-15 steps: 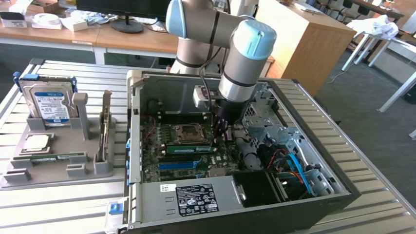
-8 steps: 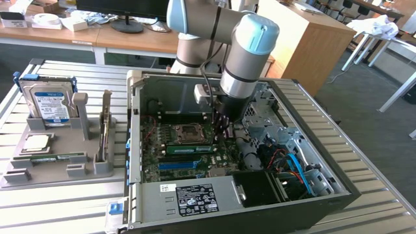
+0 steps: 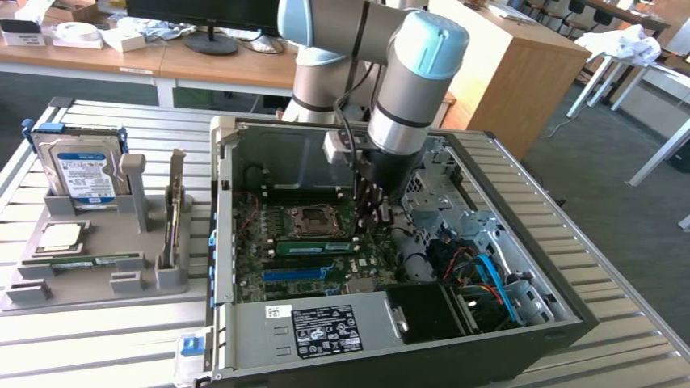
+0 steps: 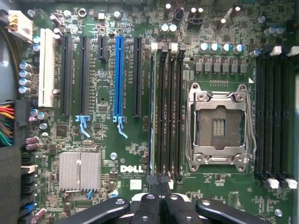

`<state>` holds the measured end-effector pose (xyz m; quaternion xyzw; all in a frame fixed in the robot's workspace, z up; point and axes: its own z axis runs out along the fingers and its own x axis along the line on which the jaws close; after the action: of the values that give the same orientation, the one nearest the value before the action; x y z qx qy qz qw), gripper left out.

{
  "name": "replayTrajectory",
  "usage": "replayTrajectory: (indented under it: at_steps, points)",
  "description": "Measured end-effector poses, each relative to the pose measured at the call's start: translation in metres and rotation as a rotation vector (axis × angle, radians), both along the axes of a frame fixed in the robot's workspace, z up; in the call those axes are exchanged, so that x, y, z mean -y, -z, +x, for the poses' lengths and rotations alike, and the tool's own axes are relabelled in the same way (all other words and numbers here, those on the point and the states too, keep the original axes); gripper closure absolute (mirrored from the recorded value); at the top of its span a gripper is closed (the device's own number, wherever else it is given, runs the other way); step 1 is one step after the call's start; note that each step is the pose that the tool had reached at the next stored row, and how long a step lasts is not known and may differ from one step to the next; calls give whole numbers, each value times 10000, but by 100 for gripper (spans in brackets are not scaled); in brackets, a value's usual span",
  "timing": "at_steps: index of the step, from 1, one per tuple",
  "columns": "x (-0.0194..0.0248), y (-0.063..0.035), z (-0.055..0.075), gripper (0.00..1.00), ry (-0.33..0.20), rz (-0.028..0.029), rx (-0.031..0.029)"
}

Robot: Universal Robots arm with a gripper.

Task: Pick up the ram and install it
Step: 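Press down the ram until it locks into place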

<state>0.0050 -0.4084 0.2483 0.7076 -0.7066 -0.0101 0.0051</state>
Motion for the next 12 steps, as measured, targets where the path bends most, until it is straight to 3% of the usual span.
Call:
replayTrajectory:
  at_steps: [4,12]
  points:
    - [0,-54,0,90,0,0,-2]
    - [0,-54,-29,90,-2,-1,-8]
